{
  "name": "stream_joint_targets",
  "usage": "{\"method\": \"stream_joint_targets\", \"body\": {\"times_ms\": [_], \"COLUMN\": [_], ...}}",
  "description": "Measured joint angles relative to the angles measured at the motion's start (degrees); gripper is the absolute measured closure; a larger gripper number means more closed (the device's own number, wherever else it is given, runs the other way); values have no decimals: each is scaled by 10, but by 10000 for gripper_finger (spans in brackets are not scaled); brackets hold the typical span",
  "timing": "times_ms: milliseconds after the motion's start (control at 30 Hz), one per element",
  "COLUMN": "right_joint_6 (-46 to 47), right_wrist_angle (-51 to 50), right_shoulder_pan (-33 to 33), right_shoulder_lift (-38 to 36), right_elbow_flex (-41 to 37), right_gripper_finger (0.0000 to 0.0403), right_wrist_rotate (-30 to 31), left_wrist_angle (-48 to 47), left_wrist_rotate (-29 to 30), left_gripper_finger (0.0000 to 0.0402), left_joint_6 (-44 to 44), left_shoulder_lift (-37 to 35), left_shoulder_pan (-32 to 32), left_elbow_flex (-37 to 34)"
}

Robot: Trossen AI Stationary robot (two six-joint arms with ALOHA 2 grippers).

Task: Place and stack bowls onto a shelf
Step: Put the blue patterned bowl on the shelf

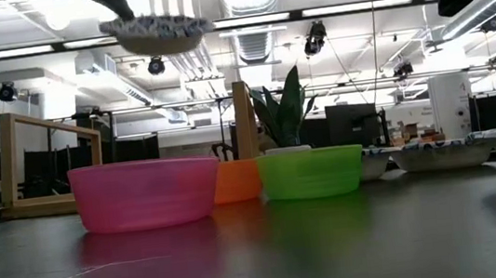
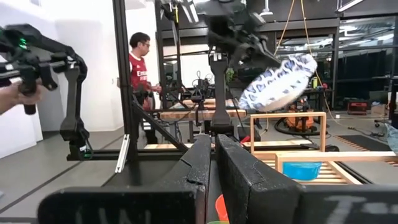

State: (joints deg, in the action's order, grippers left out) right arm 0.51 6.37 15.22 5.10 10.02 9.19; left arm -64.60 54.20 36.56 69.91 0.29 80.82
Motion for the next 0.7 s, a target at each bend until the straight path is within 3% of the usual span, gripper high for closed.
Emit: {"method": "stream_joint_targets", "body": {"times_ms": [133,300,433,700], "right_joint_6": [0,0,-1,-4], "right_wrist_angle": [-1,-1,-2,-4], "right_shoulder_pan": [0,0,0,0], "right_shoulder_lift": [0,0,0,0], "right_elbow_flex": [0,0,0,0], "right_gripper_finger": [385,385,385,385], "right_wrist_rotate": [0,0,0,0], "left_wrist_angle": [157,249,276,306], "left_wrist_rotate": [-67,-110,-118,-117], "left_gripper_finger": [401,401,401,401], "left_joint_6": [-58,-85,-86,-106], "left_shoulder_lift": [-40,-43,-18,72], "left_shoulder_pan": [60,126,162,211], "left_elbow_flex": [-116,-209,-246,-250]}}
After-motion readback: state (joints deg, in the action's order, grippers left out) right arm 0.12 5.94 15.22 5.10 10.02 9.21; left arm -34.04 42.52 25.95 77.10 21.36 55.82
